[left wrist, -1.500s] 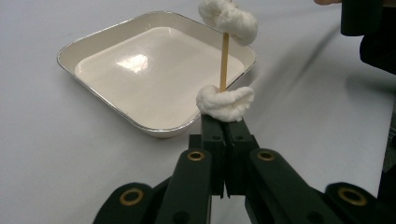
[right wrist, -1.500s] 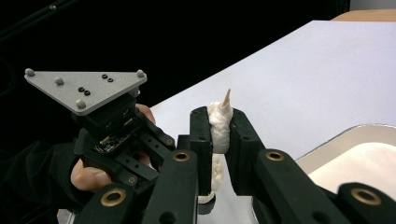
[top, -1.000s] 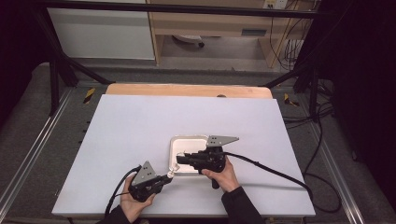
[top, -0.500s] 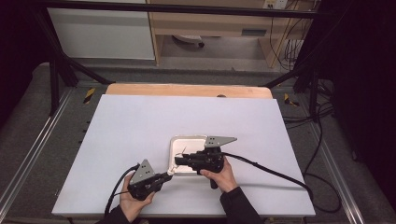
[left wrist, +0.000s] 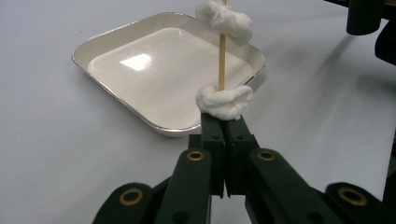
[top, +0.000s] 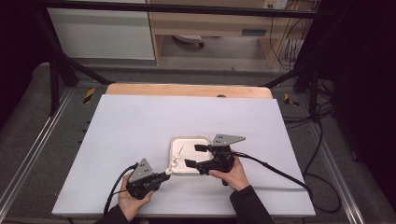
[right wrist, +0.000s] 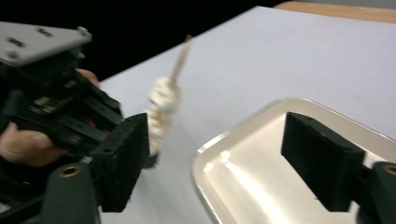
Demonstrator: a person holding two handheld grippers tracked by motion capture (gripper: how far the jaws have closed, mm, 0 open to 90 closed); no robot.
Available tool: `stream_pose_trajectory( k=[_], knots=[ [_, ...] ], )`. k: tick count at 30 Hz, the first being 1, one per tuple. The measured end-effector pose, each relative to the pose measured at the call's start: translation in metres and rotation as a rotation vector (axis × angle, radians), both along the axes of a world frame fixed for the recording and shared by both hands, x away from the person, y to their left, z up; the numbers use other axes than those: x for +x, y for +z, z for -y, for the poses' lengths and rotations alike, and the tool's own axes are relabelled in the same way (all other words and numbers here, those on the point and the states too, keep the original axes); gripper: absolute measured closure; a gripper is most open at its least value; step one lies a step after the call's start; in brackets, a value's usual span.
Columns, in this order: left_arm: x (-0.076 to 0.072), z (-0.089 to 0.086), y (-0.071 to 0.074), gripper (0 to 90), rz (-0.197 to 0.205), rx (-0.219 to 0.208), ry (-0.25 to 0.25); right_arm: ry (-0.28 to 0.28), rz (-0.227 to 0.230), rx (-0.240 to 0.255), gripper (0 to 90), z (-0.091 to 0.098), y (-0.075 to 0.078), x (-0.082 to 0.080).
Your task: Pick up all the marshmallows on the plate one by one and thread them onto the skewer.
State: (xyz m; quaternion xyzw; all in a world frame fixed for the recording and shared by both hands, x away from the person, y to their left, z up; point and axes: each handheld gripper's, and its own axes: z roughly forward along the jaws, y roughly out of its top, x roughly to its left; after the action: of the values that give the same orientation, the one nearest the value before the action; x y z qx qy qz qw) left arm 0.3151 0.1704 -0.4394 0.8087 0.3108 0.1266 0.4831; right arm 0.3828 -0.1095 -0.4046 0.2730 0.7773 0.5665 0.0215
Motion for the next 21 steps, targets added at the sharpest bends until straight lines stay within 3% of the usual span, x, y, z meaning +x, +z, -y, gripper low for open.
stream_pose_trajectory(
  k=[3, 7, 11, 15, 21],
  knots=[
    [0.001, -0.001, 0.000, 88.4, -0.013, 0.006, -0.001, -0.045, 0.016, -0.062, 13.9, 0.011, -0.004, 0.003],
    [0.003, -0.002, 0.002, 88.3, -0.035, 0.016, -0.004, -0.099, 0.020, -0.069, 8.8, 0.030, -0.010, 0.005],
    [0.006, -0.005, 0.005, 88.2, -0.045, 0.027, -0.001, -0.138, -0.029, -0.146, 3.2, 0.050, -0.015, 0.008],
    [0.010, -0.007, 0.011, 88.2, -0.056, 0.030, 0.013, -0.168, -0.022, -0.195, 1.2, 0.065, -0.020, 0.006],
    [0.019, -0.009, 0.022, 88.1, -0.070, 0.046, 0.023, -0.211, -0.026, -0.213, 0.4, 0.089, -0.026, 0.001]
  ],
)
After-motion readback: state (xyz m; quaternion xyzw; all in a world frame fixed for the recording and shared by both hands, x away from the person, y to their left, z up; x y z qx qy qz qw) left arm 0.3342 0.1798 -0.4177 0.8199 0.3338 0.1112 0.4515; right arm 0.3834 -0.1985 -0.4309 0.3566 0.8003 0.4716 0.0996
